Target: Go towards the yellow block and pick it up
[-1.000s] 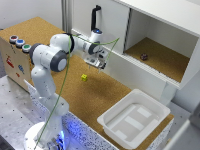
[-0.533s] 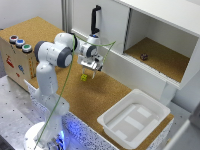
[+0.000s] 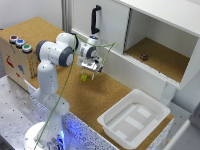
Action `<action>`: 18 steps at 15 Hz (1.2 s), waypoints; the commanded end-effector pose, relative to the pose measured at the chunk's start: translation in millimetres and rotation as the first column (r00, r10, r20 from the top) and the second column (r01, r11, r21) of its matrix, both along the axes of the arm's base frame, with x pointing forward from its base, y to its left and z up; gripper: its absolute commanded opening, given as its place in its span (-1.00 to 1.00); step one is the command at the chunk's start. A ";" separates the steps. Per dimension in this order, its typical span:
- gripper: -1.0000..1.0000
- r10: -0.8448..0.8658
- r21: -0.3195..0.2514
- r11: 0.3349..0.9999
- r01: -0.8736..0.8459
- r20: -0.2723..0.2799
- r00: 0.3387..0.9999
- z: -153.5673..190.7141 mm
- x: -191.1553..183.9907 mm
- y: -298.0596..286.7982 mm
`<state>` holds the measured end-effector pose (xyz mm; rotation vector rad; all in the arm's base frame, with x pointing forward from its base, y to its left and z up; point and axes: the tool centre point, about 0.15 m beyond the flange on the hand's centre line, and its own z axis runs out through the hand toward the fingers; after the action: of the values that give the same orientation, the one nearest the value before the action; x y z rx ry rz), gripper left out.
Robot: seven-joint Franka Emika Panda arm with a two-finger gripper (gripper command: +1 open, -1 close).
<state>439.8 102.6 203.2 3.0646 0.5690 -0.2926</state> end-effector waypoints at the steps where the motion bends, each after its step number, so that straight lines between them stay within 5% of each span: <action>1: 1.00 -0.041 -0.022 0.999 0.043 0.086 0.995 19.4 -32.7 -14.7; 16: 1.00 -0.012 0.021 1.000 0.011 0.044 0.999 -4.9 -13.8 11.8; 17: -1.00 -0.009 0.025 1.000 0.008 0.046 0.999 -5.1 -13.5 13.8; 18: -1.00 -0.005 0.036 0.999 0.004 0.045 0.999 -5.6 -13.2 14.6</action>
<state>423.4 108.2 212.0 3.0679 0.5545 -0.2292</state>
